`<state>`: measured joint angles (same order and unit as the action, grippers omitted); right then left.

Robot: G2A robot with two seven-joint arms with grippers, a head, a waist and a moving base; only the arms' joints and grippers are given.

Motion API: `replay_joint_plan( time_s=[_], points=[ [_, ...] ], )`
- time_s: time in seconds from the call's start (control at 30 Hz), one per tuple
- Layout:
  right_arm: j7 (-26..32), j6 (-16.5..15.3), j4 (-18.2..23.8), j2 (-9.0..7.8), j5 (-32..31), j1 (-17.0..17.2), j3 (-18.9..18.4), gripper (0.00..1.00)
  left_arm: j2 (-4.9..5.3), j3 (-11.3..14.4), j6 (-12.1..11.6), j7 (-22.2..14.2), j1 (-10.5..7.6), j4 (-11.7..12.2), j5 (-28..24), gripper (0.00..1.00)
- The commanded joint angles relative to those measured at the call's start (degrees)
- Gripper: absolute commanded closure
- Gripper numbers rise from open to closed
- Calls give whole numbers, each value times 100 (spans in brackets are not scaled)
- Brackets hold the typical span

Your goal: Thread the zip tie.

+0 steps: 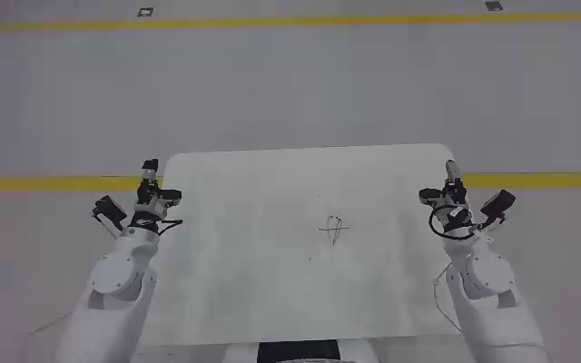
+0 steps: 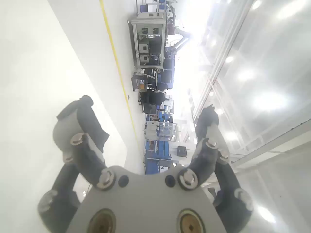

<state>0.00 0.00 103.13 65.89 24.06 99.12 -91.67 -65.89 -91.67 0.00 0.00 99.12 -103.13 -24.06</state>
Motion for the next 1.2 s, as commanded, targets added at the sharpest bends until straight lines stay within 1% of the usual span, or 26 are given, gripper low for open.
replay_joint_plan(
  time_s=[0.0,0.07,0.1,0.13,0.2,0.3,0.33,0.4,0.43,0.47,0.53,0.83,0.87,0.9,1.0,1.03,1.07,1.1,1.13,1.17],
  points=[
    [0,0,0,0,0,0,0,22,0,0,0,0,0,0,0,0],
    [0,0,0,0,0,0,0,22,0,0,0,0,0,0,0,0],
    [0,0,0,0,0,0,0,22,0,0,0,0,0,0,0,22],
    [0,0,0,0,0,0,0,0,0,0,0,0,0,0,0,0],
    [102,-65,65,-9,-190,-46,7,0,0,0,0,0,0,0,0,0],
    [460,-165,133,-37,-738,-236,20,0,0,0,0,0,0,0,0,0],
    [668,-206,158,-58,-1164,-317,74,0,0,0,0,0,0,0,0,0],
    [897,-210,167,-81,-1715,-434,163,0,0,0,0,0,0,0,0,0],
    [1091,-186,212,-104,-2258,-516,258,0,0,0,0,0,0,0,0,0],
    [1123,-227,241,-108,-2483,-570,310,0,0,0,0,0,0,0,0,0],
    [1165,-325,300,-102,-2569,-603,390,0,0,0,0,0,0,0,0,0],
    [1165,-325,300,-102,-2569,-603,390,0,0,0,0,0,0,0,0,0],
    [1244,-389,383,-109,-2682,-660,412,0,0,0,0,0,0,0,0,0],
    [1388,-443,420,-120,-2875,-758,450,0,0,0,0,0,0,0,0,0],
    [2030,-454,336,-157,-3528,-1154,640,0,0,0,0,0,0,0,0,0],
    [2442,-472,262,-172,-3847,-1344,830,0,0,0,0,0,0,0,0,0],
    [2634,-458,196,-177,-4003,-1502,916,0,0,0,0,0,0,0,0,0],
    [2713,-465,145,-173,-4140,-1662,1018,0,0,0,0,0,0,0,0,0],
    [2913,-519,57,-166,-4359,-1865,1226,0,0,0,0,0,0,0,0,0],
    [2985,-512,-19,-154,-4435,-2017,1354,0,0,0,0,0,0,0,0,0]
  ],
)
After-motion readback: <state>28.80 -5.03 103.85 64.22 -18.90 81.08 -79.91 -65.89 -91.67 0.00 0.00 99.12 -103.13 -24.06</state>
